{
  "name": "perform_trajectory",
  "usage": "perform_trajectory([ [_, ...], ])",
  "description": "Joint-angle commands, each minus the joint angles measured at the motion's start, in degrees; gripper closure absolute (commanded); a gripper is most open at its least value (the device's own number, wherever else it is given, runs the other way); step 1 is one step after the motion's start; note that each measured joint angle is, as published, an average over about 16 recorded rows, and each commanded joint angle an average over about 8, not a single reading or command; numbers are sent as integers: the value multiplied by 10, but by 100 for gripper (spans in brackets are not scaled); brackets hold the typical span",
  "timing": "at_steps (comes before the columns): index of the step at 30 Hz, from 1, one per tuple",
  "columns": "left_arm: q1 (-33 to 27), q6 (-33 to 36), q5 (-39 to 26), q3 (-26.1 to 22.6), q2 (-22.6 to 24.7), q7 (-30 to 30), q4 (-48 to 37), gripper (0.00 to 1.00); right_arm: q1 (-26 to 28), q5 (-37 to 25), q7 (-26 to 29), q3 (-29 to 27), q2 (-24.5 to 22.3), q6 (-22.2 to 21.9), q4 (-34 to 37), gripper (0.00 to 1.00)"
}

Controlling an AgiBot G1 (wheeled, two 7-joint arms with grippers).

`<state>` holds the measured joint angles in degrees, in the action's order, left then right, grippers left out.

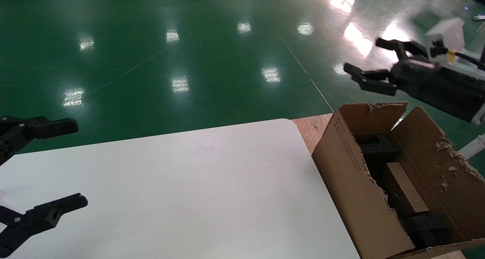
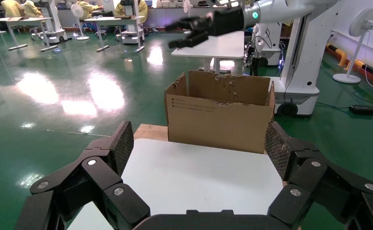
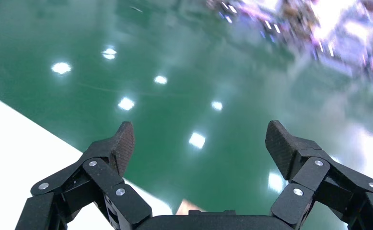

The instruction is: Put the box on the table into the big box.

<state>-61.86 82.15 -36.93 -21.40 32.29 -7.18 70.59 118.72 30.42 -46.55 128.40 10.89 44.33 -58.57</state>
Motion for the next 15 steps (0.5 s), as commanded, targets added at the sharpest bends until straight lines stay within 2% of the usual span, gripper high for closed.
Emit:
perform_trajectory([
  [1, 0, 0, 0, 0, 0, 0, 0, 0, 23, -24, -6, -8, 6, -2, -18, 0],
  [7, 0, 0, 0, 0, 0, 0, 0, 0, 53, -57, -18, -21, 20, -13, -35, 0],
  [15, 0, 0, 0, 0, 0, 0, 0, 0, 33, -45, -10, -19, 13, -10, -26, 0],
])
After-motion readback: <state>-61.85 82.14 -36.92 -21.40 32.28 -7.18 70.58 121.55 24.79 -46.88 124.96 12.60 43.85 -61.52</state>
